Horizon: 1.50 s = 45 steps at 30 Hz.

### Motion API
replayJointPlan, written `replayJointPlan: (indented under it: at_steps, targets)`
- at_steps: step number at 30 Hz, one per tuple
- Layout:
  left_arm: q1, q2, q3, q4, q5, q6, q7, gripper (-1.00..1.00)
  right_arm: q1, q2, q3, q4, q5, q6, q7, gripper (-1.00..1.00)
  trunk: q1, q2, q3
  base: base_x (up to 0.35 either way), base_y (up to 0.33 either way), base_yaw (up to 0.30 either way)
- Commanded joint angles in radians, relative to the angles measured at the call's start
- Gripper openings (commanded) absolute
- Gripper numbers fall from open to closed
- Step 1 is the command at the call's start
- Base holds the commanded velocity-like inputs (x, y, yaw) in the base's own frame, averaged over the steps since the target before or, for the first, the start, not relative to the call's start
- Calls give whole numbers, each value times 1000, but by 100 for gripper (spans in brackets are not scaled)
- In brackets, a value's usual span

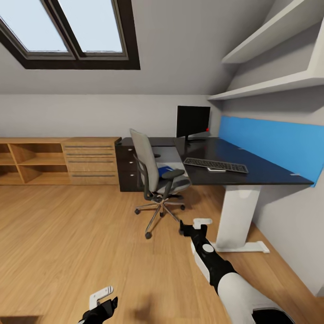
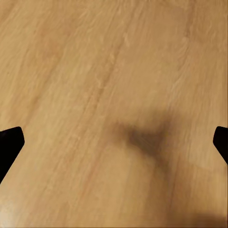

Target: In the bedroom, organize the workspace by keeping the computer under the desk, ensuring the monitor is on the desk, placing the keyboard on the desk next to the monitor, placing the mouse on the desk next to the keyboard, moving the folder from the swivel chair onto the desk next to the mouse, stacking the notebook on top of the folder with the pen on top of the notebook, and positioning the swivel chair next to the desk.

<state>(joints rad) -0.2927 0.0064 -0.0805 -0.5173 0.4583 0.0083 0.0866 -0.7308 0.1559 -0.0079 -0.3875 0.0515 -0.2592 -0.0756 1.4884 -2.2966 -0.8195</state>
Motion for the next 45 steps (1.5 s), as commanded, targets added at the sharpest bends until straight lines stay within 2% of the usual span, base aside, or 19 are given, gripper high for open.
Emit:
replayJointPlan:
  at_steps: [1,13,31,40,45]
  targets:
    - [0,1,-7,-1,7,1,8,100,-1,0,-2,2,4,-3,-4,100,0,0,-1,320,6,0]
    - [0,0,-7,-1,8,1,8,100,0,-2,-3,4,6,-45,-4,100,0,0,-1,217,110,0]
    - [0,1,-7,-1,8,1,7,100,0,-6,-4,7,4,-53,-3,100,0,0,-1,208,111,0]
    - [0,0,-8,-1,6,0,7,100,0,-7,-11,6,2,-51,-10,100,0,0,-1,27,0,0]
    - [0,0,-7,-1,6,0,8,100,0,-7,-12,7,3,-52,-15,100,20,-35,-17,3,0,0]
